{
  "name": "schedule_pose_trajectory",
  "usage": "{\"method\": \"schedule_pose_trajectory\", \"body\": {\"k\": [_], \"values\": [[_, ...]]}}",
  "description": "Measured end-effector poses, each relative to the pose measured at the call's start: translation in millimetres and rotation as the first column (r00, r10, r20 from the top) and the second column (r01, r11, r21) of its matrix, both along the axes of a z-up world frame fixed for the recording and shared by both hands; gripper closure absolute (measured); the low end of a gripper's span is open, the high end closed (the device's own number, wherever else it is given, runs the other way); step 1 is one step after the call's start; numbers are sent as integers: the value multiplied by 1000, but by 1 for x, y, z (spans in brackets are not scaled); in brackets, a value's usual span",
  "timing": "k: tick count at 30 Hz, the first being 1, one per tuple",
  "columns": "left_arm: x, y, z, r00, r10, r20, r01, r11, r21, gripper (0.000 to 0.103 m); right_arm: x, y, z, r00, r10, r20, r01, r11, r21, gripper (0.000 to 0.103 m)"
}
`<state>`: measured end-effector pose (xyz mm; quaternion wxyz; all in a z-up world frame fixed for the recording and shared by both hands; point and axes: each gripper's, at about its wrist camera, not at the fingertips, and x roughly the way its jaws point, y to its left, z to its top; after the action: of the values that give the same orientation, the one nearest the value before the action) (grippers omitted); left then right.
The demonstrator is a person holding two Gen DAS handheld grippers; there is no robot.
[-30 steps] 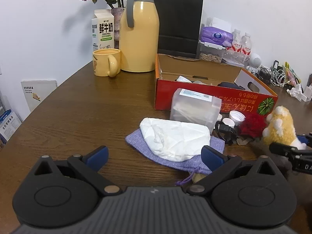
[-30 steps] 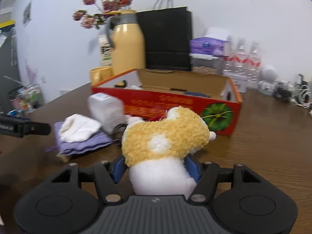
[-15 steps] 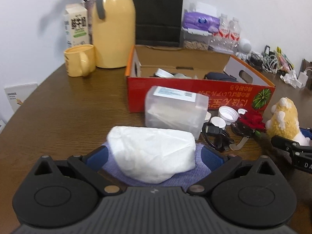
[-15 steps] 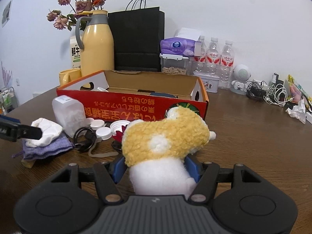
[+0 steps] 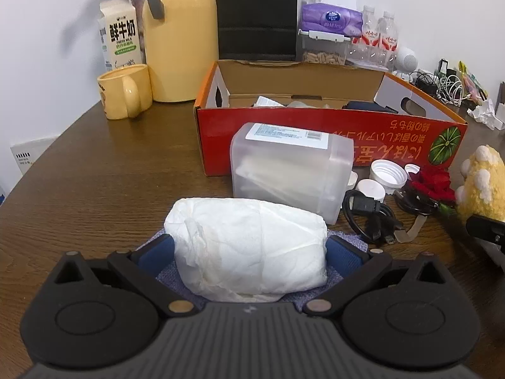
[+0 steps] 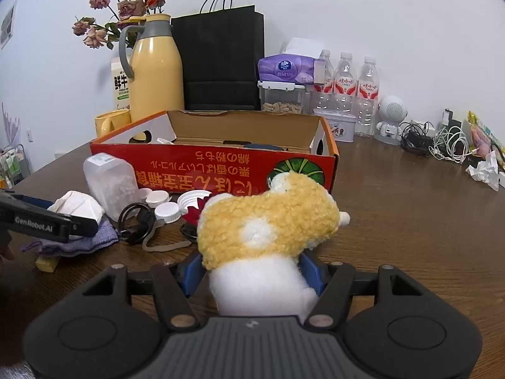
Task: Organize objects
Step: 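Grasp the white cloth bundle on the purple pouch with the left tool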
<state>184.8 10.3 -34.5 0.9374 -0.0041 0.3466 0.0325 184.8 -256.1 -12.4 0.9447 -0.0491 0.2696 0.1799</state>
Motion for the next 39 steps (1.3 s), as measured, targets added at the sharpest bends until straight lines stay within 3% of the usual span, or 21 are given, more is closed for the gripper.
{"method": "schedule_pose_trajectory", "body": {"k": [6,15,33,36,37,38,39], "values": [[-5,2,1,1000,12,29,-12,1000,-20,2,0,0,0,1000,1,-1,-1,1000,1,40],[-18,-7,4,995,13,95,-15,1000,22,20,0,0,0,1000,1,0,-1,1000,1,40],[-42,0,11,985,11,172,-4,999,-44,57,-7,-6,3,1000,-10,23,10,1000,22,40],[-44,1,11,984,18,175,-10,999,-46,57,-8,-6,3,1000,-9,23,9,1000,23,40],[-45,1,11,984,23,174,-15,999,-46,53,-8,-7,3,1000,-9,23,9,1000,24,40],[-45,2,12,985,33,171,-26,999,-44,46,-9,-7,4,1000,-9,23,8,1000,24,40],[-47,2,13,984,44,174,-38,999,-39,30,-9,-7,4,1000,-9,23,9,1000,25,40]]}}
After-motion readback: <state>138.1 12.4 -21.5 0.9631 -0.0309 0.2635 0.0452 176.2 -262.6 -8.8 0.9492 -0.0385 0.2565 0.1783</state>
